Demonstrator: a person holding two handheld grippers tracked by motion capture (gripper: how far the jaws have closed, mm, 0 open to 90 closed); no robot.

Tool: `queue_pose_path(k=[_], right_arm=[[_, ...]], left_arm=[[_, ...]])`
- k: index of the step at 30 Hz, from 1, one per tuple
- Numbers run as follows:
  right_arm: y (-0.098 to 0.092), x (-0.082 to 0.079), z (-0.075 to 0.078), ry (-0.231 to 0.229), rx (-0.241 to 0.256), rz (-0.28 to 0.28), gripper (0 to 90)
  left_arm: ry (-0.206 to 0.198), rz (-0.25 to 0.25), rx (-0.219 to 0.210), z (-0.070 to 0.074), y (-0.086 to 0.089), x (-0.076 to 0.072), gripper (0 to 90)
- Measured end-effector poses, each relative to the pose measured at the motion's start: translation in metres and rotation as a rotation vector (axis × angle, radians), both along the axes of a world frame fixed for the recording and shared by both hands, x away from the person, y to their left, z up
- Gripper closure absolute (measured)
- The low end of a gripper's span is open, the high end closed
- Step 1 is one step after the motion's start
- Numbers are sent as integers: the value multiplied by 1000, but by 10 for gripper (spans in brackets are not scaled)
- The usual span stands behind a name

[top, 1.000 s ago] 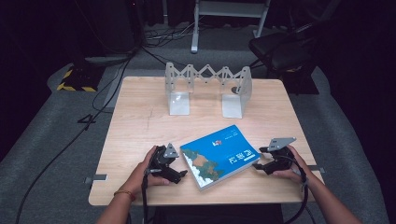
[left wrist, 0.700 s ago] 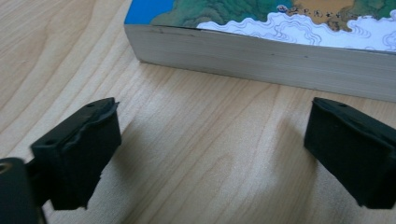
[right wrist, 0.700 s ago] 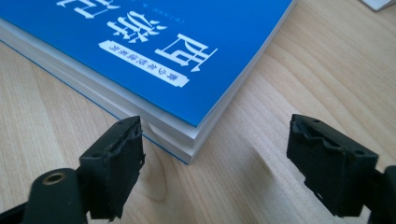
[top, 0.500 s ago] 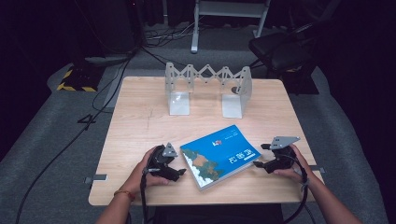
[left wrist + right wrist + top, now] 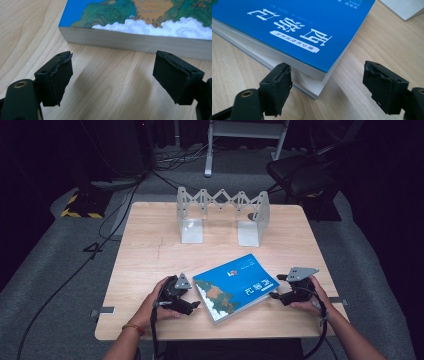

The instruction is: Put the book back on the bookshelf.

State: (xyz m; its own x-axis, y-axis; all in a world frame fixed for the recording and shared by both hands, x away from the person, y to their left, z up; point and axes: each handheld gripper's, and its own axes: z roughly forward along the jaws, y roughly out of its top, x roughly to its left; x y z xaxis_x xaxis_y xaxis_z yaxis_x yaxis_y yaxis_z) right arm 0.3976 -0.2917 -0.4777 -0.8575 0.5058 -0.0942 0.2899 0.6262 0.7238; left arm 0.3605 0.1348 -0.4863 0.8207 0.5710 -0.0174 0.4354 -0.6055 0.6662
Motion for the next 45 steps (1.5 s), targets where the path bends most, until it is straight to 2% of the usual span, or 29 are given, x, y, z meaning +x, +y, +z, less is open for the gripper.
queue_pose_path(k=[5,7,9,11,13,18,23,28,37,43,45], right_arm=[[4,-2,9,-44,15,6,235],[8,-2,11,-53,3,21,235],[13,-1,9,-52,-40,36,234],[17,0,5,-52,-56,40,229],[19,-1,4,-61,-76,43,226],[20,-3,13,-104,-30,21,226],[22,-7,15,-124,-52,29,248],[19,-10,17,-146,-48,30,239],[16,-14,17,-195,-46,42,239],[17,-12,15,-178,-40,43,220],[22,-10,14,-197,-68,60,221]], left_arm=[[-32,-34,-32,11,-8,-8,167],[-41,-56,-47,16,-14,-11,167],[-45,-70,-57,19,-19,-15,166],[-54,-88,-58,21,-24,-18,166],[-49,-106,-51,21,-28,-20,166],[-43,-119,-54,19,-33,-21,166],[-34,-123,-84,20,-34,-22,167],[-22,-145,-78,18,-38,-23,170],[1,-152,-73,15,-41,-23,172],[8,-159,-80,15,-43,-22,172],[5,-162,-77,17,-43,-22,172]])
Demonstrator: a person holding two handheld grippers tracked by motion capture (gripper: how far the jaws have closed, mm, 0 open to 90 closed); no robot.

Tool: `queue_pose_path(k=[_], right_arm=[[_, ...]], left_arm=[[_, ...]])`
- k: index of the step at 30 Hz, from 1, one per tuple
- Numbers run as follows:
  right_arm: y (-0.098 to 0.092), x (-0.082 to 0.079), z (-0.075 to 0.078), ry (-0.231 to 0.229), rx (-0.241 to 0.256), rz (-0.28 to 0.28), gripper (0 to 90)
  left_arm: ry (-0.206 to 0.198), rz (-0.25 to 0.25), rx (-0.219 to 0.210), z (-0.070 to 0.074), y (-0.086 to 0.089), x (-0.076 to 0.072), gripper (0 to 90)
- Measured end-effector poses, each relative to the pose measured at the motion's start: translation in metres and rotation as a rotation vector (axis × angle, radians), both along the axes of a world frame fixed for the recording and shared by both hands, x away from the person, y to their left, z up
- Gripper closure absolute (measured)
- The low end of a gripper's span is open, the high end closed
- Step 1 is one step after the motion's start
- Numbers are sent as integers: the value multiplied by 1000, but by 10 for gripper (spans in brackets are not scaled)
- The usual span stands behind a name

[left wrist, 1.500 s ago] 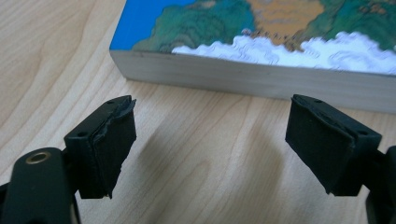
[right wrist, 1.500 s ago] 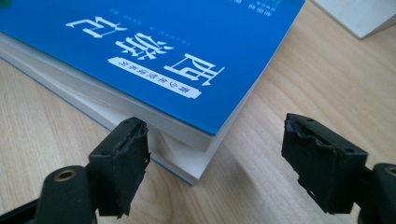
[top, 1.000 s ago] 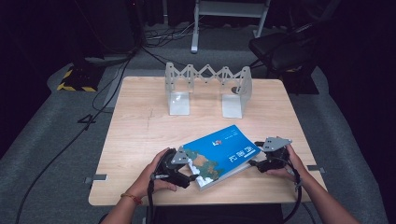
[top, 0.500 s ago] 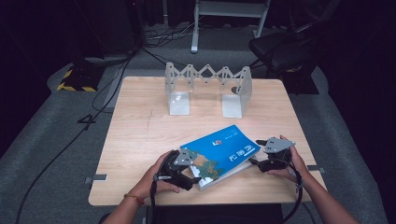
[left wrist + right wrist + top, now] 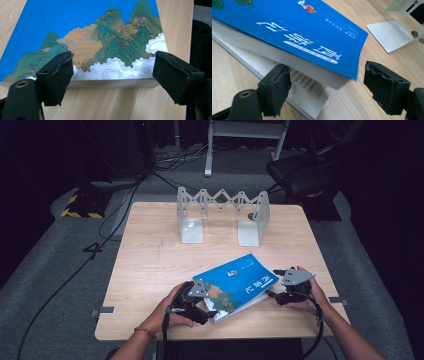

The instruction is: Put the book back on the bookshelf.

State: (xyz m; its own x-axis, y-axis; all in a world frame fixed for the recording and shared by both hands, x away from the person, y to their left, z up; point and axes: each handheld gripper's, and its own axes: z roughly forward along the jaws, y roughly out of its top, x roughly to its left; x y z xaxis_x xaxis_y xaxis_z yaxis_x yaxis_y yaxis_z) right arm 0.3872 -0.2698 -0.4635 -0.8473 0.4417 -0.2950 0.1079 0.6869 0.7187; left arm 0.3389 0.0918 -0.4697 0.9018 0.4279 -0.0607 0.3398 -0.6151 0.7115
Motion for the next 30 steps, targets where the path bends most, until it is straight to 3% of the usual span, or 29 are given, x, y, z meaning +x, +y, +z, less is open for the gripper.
queue_pose_path(k=[1,7,8,10,12,14,16,17,19,21,24,30], right_arm=[[3,0,0,-7,-14,2,221],[8,1,7,-44,17,-1,214],[8,2,7,-40,23,-3,214],[9,3,8,-22,45,-12,215],[9,4,9,-19,63,-18,216],[11,6,12,-4,92,-33,216],[14,6,16,-18,100,-40,216],[16,6,18,-27,97,-42,216],[19,7,21,-27,94,-45,216],[19,9,22,-10,114,-53,216],[20,12,24,3,121,-60,190],[25,16,27,10,146,-77,189]], left_arm=[[0,1,-3,0,-1,0,172],[-19,-8,-15,8,-10,-4,173],[-42,-20,1,11,-15,-7,171],[-45,-25,-18,14,-21,-11,170],[-87,-24,7,16,-28,-16,166],[-65,14,-44,15,-35,-20,175],[-114,19,18,15,-45,-27,175],[-122,10,29,14,-47,-29,174],[-125,15,32,13,-51,-30,176],[-115,53,21,10,-57,-30,178],[-148,86,60,8,-63,-29,180],[-179,144,73,3,-69,-28,179]])
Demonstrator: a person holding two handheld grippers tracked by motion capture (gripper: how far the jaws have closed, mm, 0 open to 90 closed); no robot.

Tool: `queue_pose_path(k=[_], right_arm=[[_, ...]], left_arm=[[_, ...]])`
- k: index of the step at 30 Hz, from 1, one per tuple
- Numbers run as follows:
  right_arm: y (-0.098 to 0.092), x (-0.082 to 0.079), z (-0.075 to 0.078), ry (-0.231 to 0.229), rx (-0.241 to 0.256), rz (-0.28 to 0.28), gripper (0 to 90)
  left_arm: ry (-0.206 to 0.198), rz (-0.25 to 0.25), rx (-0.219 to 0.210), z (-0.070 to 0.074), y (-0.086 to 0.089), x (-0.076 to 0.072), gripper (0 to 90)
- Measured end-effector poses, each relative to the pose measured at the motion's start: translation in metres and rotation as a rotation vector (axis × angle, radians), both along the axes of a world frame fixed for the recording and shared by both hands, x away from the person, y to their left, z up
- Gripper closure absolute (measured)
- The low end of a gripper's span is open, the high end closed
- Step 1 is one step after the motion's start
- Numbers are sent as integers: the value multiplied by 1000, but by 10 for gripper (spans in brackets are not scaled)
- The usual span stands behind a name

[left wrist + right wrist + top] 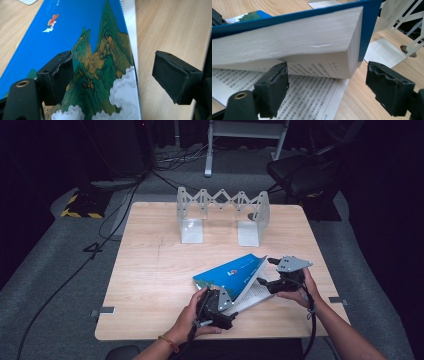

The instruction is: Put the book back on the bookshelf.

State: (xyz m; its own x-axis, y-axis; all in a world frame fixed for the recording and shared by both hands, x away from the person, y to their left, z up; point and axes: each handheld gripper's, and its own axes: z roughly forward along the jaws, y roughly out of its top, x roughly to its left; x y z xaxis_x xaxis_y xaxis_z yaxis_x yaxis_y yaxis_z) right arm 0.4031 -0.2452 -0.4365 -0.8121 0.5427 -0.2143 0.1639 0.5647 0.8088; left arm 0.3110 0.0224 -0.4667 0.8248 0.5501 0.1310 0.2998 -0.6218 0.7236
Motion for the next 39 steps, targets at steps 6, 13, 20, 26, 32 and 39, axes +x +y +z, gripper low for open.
queue_pose_path(k=[6,13,20,26,32,39], right_arm=[[5,3,4,-11,14,-10,190],[6,7,5,-4,41,-17,189],[-2,9,0,7,81,-18,179],[-9,10,-4,19,100,-7,179],[-15,10,-9,31,95,62,174],[-7,2,-12,7,93,165,307]], left_arm=[[-48,68,12,-4,-2,3,222],[-80,28,33,-4,3,5,367],[-98,-28,25,8,11,5,610],[-110,-55,44,15,16,9,698],[-94,-76,66,23,31,17,750],[-49,-124,72,23,52,27,738]])
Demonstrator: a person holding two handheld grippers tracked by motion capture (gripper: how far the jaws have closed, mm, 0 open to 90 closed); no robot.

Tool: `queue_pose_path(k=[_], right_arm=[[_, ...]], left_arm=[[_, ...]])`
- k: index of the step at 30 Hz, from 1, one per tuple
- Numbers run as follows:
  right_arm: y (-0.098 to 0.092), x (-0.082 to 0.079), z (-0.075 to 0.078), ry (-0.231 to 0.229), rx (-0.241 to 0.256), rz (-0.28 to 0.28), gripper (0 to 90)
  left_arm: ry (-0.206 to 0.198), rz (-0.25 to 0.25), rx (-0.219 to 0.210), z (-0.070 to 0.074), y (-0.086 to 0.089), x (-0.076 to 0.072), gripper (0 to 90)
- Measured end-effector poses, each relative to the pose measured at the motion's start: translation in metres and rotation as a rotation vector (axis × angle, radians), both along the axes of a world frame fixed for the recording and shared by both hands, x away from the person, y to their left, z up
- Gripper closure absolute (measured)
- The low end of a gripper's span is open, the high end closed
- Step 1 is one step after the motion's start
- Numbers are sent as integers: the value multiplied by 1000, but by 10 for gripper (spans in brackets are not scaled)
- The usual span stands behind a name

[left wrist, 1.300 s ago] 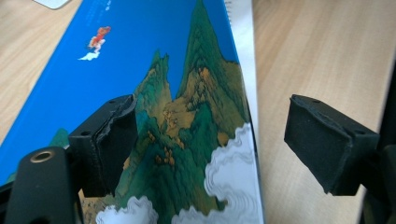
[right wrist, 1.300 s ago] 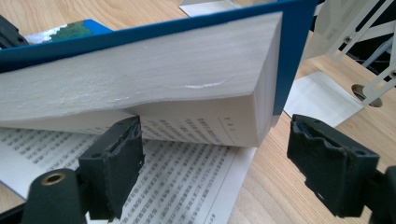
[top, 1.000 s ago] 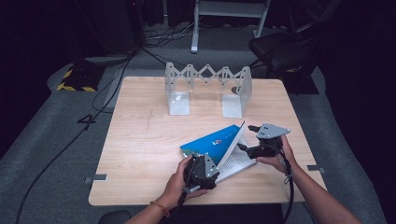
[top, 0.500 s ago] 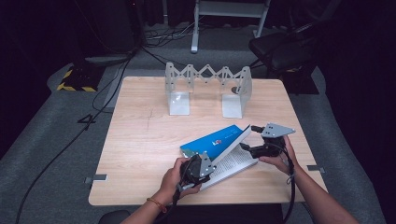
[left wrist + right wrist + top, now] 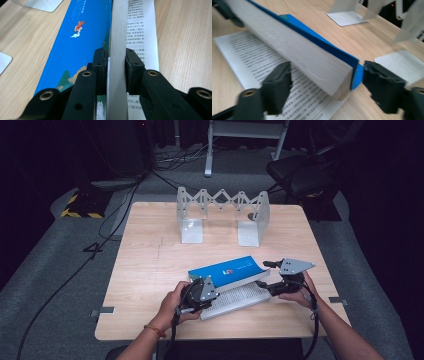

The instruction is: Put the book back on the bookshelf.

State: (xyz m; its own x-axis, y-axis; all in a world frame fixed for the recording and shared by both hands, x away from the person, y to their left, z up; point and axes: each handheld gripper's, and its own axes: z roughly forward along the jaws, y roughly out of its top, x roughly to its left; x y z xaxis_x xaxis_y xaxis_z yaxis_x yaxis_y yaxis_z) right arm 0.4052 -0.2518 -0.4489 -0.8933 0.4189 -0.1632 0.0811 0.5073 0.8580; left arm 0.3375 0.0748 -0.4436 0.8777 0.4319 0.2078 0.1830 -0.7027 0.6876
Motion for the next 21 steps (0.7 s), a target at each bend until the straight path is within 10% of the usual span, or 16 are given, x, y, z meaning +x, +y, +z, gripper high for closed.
queue_pose_path(k=[11,21], right_arm=[[9,-8,-6,-51,-67,103,508],[28,-21,-5,-106,-132,130,576]], left_arm=[[59,-8,5,-7,6,7,597],[20,106,134,-9,-24,1,401]])
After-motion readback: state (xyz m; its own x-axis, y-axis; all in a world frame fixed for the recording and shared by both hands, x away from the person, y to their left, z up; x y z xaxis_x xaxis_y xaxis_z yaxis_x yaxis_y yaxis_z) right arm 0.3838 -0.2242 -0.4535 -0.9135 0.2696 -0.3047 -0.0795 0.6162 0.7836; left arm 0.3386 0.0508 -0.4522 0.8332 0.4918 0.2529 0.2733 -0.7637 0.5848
